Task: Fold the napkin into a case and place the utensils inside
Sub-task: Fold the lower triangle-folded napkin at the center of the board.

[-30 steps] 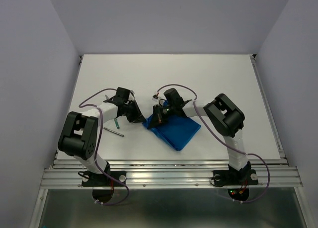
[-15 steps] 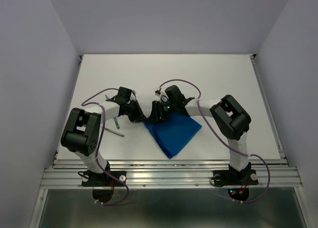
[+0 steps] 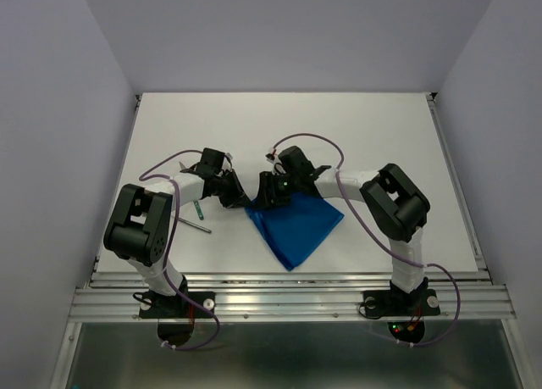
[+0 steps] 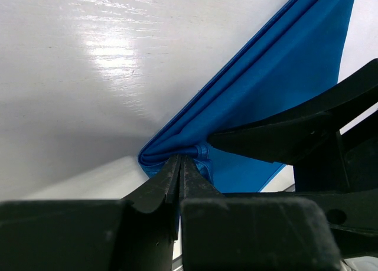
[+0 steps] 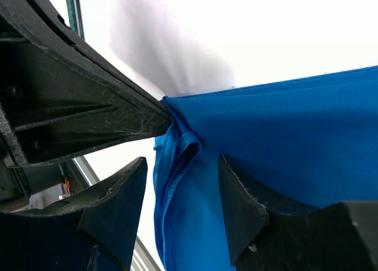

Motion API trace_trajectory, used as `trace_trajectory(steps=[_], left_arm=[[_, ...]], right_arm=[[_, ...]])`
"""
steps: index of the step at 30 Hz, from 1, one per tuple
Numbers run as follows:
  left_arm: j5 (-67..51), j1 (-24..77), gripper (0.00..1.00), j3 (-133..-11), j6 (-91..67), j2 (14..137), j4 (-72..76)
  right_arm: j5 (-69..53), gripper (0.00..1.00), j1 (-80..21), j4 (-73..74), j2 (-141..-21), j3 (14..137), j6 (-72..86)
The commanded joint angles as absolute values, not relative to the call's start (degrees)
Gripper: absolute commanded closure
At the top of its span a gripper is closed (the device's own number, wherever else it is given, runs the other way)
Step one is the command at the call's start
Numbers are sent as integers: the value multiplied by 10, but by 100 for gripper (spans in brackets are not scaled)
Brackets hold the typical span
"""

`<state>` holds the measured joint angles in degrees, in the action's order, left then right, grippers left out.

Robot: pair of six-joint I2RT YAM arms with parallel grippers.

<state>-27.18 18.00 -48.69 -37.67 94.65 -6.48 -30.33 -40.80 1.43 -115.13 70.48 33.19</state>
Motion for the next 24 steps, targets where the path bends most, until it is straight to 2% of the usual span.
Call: trace_trajectory(steps=[1,11,17,20,24], left_arm=[[-282,184,89,-494,-376,943,-55],[-281,183,89,-491,-381,940,-52],[-280,184,90,-489,-384,940,-50],[-279,183,90,-487,-386,939,-49],[-279,183,89,-483,-387,937,-48]], right_arm=[[-294,43,-417,7,-1157,729,345],[-313,45,-429,-41,-1177,735,379],[-312,50,-429,-68,-1180,724,408],[-305,58,-429,-75,-1180,716,417],[-297,77,-429,-76,-1181,713,419]])
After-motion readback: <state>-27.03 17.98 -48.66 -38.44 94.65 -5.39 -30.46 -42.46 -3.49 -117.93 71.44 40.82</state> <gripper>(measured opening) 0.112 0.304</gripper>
